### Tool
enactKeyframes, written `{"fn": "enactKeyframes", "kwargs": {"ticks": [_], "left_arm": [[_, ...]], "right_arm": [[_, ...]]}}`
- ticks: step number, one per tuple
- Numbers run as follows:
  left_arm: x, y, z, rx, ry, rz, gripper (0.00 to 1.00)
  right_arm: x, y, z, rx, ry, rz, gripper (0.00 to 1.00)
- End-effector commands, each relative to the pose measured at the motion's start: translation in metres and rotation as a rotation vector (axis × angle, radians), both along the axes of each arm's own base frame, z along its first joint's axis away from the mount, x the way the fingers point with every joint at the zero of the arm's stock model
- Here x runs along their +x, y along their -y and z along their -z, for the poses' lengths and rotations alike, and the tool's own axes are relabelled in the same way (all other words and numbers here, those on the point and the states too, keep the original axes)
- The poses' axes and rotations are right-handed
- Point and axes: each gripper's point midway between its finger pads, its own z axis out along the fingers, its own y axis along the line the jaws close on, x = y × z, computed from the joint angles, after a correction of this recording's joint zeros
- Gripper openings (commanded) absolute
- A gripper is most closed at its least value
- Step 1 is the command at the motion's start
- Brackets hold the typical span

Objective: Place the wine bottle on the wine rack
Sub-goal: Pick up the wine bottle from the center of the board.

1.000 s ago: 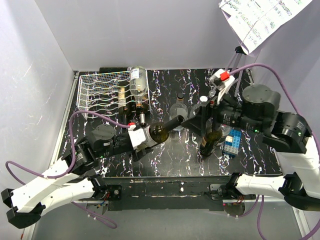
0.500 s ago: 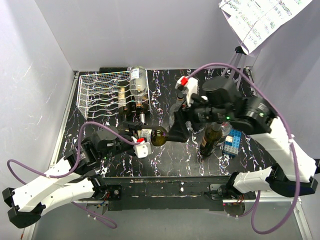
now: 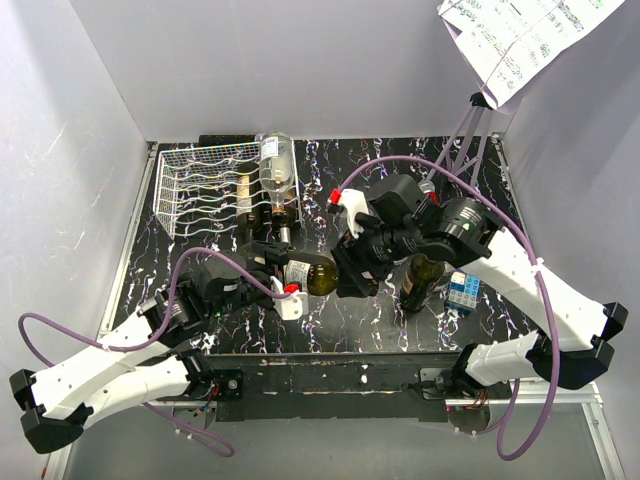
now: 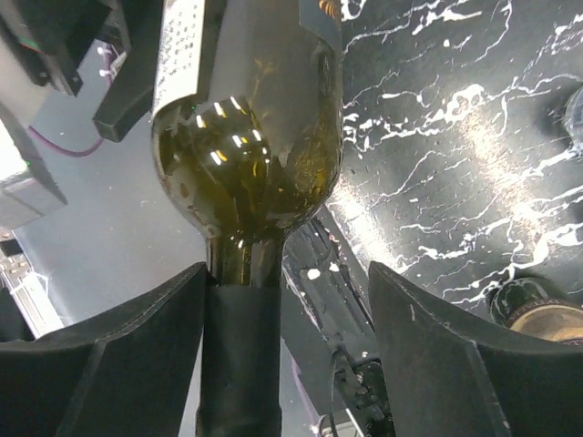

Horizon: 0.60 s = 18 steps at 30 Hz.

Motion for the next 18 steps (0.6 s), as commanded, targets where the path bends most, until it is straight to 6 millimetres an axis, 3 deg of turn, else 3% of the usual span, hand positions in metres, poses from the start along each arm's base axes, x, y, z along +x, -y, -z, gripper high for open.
{"fn": "enactKeyframes", "kwargs": {"ticks": [1,6,14,18], "left_arm": [[0.008,0.007,-0.037,-0.098,0.1,-0.004,0.0],[0.006,0.007,-0.043,-0.113,0.089,-0.005,0.0],[0.008,0.006,-0.037,-0.076,0.095,-0.006,0.0],[0.008,0.007,-0.038,-0.08,0.092,-0.008,0.0]], "right_arm": [[0.0,-0.007,-0.001,0.036,0.005,-0.004,0.73],[-0.001,-0.01,0.006,0.02,-0.013,0.0,0.61],[-0.001,-0.014,0.015,0.008,-0.012,-0.004,0.67],[0.001,-0.018,0.019,-0.011,-0.006,-0.01,0.63]]}}
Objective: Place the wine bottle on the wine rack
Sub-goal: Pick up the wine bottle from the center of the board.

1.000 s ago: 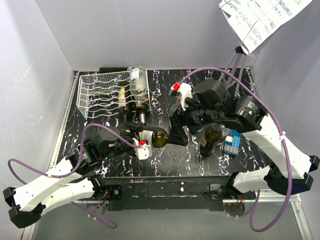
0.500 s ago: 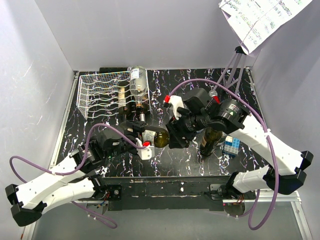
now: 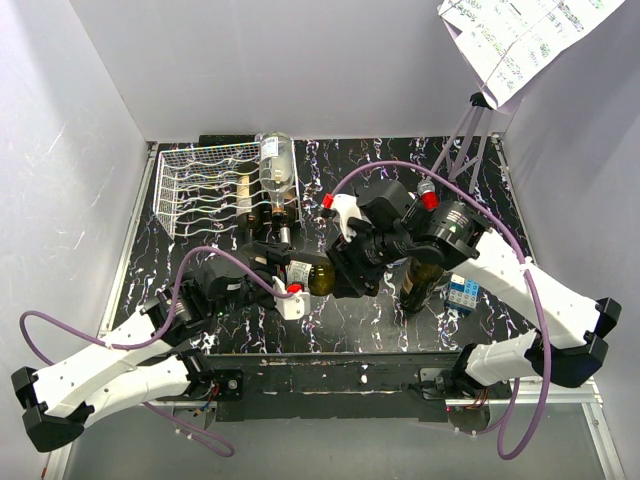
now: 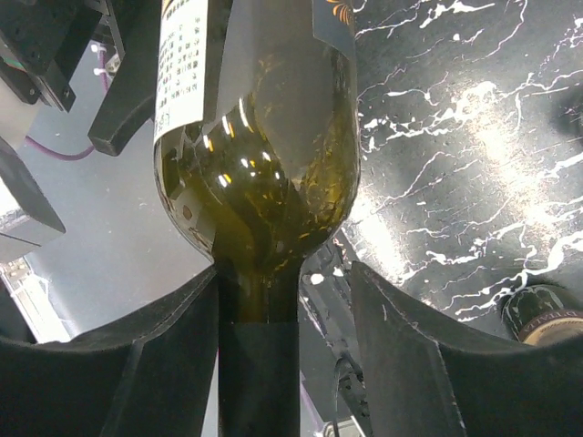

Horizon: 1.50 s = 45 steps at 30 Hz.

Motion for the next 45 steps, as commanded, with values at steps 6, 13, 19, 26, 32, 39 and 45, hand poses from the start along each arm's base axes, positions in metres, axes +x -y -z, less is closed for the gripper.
{"fn": "enactKeyframes", "kwargs": {"ticks": [6,13,19,26,32,39,45], "left_arm": [[0.004,0.007,-0.044,-0.12,0.077,0.001,0.0],[0.006,0.006,-0.047,-0.122,0.083,-0.012,0.0],[0.006,0.001,-0.05,-0.133,0.094,-0.027,0.0],[-0.001,-0.002,-0.076,-0.339,0.127,-0.038,0.98],[0.002,-0.013,-0.061,-0.333,0.15,-0.086,0.98],[0.0,-0.043,-0.058,-0.453,0.122,-0.211,0.98],[0.0,-0.063,-0.071,-0.627,-0.023,-0.369,0.98]], "right_arm": [[0.002,-0.01,0.004,-0.003,0.022,-0.015,0.6],[-0.003,-0.01,0.009,-0.018,0.007,-0.02,0.17],[-0.003,-0.011,0.009,-0.016,0.02,-0.004,0.01],[-0.008,-0.02,-0.011,0.112,0.07,0.0,0.01],[0.0,-0.013,-0.029,0.161,0.114,0.086,0.01],[0.003,0.013,-0.054,0.221,0.187,0.17,0.01],[0.018,0.035,-0.066,0.214,0.269,0.289,0.01]]}}
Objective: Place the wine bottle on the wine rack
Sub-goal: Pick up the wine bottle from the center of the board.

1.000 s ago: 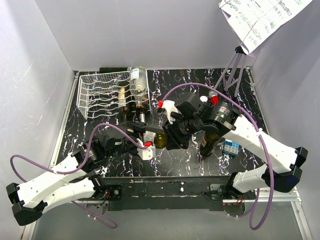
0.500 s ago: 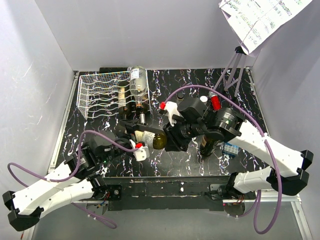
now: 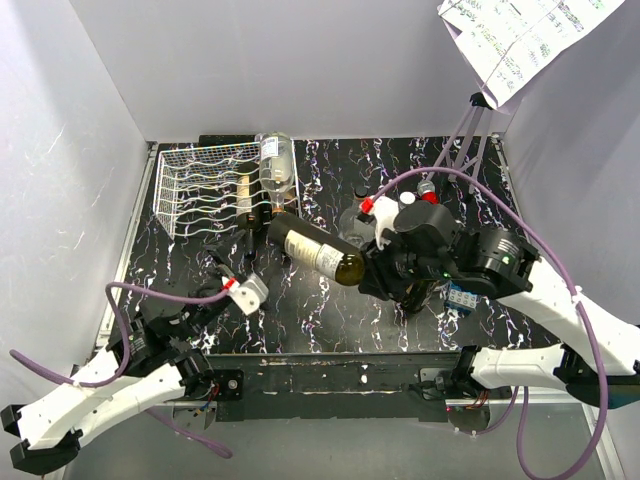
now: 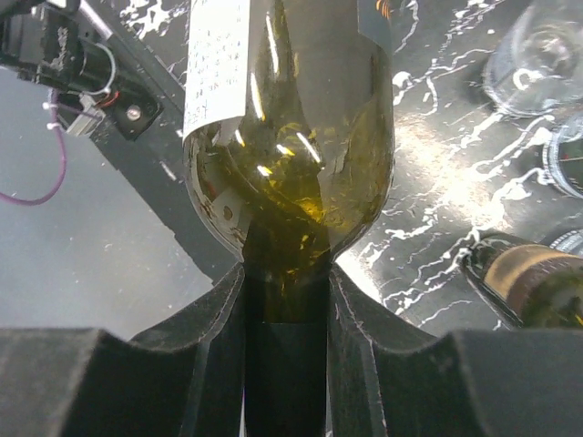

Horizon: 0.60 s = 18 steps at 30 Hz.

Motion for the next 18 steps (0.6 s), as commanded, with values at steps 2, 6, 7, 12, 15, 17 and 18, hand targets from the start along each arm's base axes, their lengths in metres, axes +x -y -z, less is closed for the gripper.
{"fn": "enactKeyframes", "kwargs": {"ticks": [2,6,7,12,15,17,18], "left_arm": [[0.011,-0.014,-0.019,-0.229,-0.21,-0.173,0.98],[0.049,-0.022,-0.015,-0.235,-0.278,-0.428,0.98],[0.059,-0.024,-0.017,-0.241,-0.309,-0.466,0.98],[0.126,-0.075,-0.011,-0.461,-0.544,-0.73,0.98],[0.152,-0.109,-0.011,-0.586,-0.618,-0.865,0.98],[0.165,-0.138,-0.005,-0.658,-0.702,-0.947,0.98],[0.171,-0.148,-0.001,-0.702,-0.742,-0.967,0.98]], "right_arm": [[0.028,0.001,-0.054,0.158,0.172,0.127,0.01],[0.036,0.001,-0.05,0.135,0.186,0.162,0.01],[0.037,0.001,-0.05,0.131,0.189,0.162,0.01],[0.031,-0.01,-0.043,0.122,0.162,0.102,0.01],[0.026,-0.018,-0.033,0.11,0.134,0.049,0.01],[0.021,-0.024,-0.029,0.115,0.119,0.009,0.01],[0.02,-0.027,-0.027,0.117,0.109,-0.005,0.01]]}}
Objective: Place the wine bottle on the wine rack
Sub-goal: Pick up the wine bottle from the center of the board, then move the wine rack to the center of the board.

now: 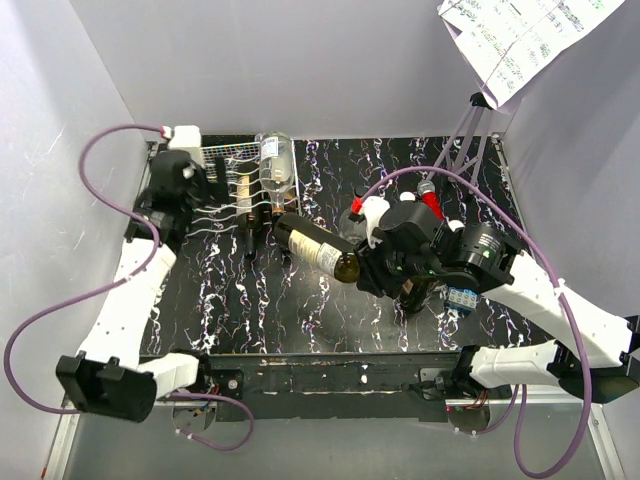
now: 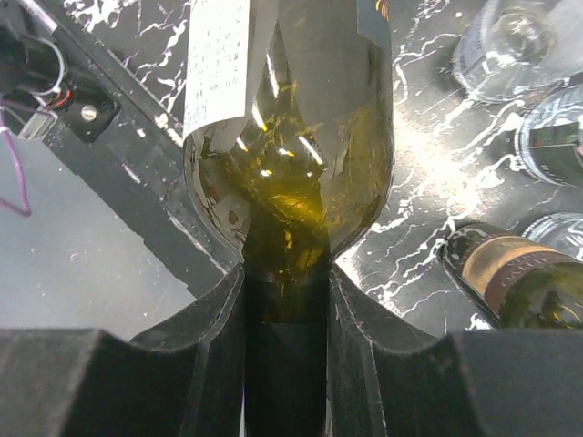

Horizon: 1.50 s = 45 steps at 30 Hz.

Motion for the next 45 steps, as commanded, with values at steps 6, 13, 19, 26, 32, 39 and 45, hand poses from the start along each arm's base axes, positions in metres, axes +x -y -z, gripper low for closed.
{"fn": "enactKeyframes", "kwargs": {"ticks": [6,13,19,26,32,39,45], "left_arm": [[0.021,-0.091,0.03,-0.5,-0.133,-0.23,0.98],[0.032,-0.145,0.062,-0.575,-0.144,-0.397,0.98],[0.07,-0.152,0.086,-0.616,-0.119,-0.358,0.98],[0.091,-0.145,0.089,-0.628,-0.111,-0.247,0.97],[0.08,-0.124,0.086,-0.697,-0.125,-0.191,0.91],[0.065,-0.094,0.092,-0.713,-0.128,-0.075,0.89],[0.057,-0.067,0.076,-0.712,-0.109,0.027,0.81]], "right_arm": [[-0.011,-0.048,-0.031,0.222,0.016,-0.17,0.01],[-0.011,-0.07,-0.008,0.243,-0.017,-0.207,0.01],[0.002,-0.087,0.012,0.218,-0.011,-0.187,0.01],[0.013,-0.105,0.029,0.197,-0.007,-0.189,0.01],[0.024,-0.117,0.044,0.165,-0.019,-0.16,0.01],[0.019,-0.144,0.051,0.24,-0.099,-0.17,0.01],[0.03,-0.155,0.05,0.243,-0.091,-0.129,0.01]]}}
